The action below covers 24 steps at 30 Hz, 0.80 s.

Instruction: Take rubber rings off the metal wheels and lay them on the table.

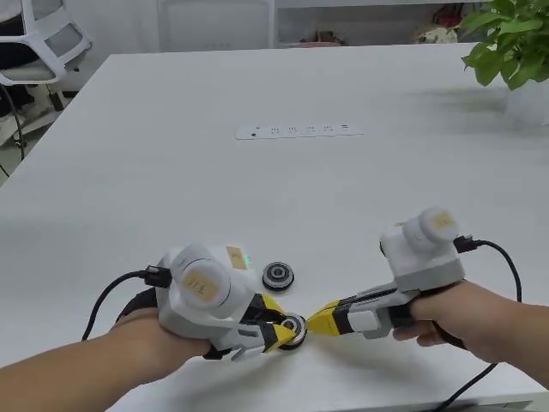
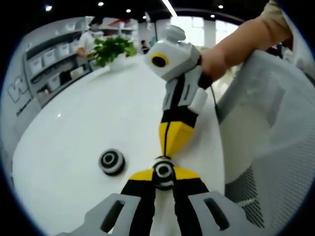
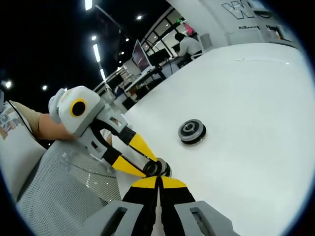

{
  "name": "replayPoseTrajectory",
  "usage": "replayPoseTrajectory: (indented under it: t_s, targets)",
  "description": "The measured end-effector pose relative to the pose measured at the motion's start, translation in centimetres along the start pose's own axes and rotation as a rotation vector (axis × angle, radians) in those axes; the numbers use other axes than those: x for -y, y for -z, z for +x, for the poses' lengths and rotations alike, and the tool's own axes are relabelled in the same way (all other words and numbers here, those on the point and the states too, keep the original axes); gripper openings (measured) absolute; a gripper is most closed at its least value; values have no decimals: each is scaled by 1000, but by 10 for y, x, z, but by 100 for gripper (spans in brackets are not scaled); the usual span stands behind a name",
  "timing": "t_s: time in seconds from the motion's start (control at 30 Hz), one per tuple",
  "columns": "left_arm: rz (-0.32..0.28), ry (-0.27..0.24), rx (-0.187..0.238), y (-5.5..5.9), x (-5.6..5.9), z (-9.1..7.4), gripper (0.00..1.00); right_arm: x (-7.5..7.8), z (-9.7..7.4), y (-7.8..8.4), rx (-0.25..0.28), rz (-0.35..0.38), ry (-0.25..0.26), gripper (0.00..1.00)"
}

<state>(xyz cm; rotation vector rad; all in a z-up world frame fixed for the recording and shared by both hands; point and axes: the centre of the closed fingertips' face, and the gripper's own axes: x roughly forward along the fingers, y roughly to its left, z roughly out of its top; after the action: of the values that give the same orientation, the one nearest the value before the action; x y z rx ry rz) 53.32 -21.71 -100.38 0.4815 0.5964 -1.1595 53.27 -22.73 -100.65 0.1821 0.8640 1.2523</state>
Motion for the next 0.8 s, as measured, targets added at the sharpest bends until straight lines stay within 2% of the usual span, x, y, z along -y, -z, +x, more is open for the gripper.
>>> replayPoseTrajectory:
  t_s: [0.6, 0.63, 0.7, 0.73, 0.77, 0.8]
  targets:
    - [5, -6, -13, 0, 0, 0, 12, -12, 7, -4, -3, -30, -24, 0]
    - [6, -7, -14, 0, 0, 0, 12, -12, 7, -4, -2, -30, -28, 0]
    - [11, -1, -11, 0, 2, 1, 12, -24, 10, -12, 41, 6, -87, 0]
    - [16, -5, -13, -1, 2, 1, 12, -27, 11, -8, -2, -32, -90, 0]
    - [22, -7, -12, -2, 2, 1, 12, -19, 14, -16, 30, -93, -46, 0]
    - [19, -5, -12, -1, 2, 0, 12, -22, 13, -12, 13, -51, -68, 0]
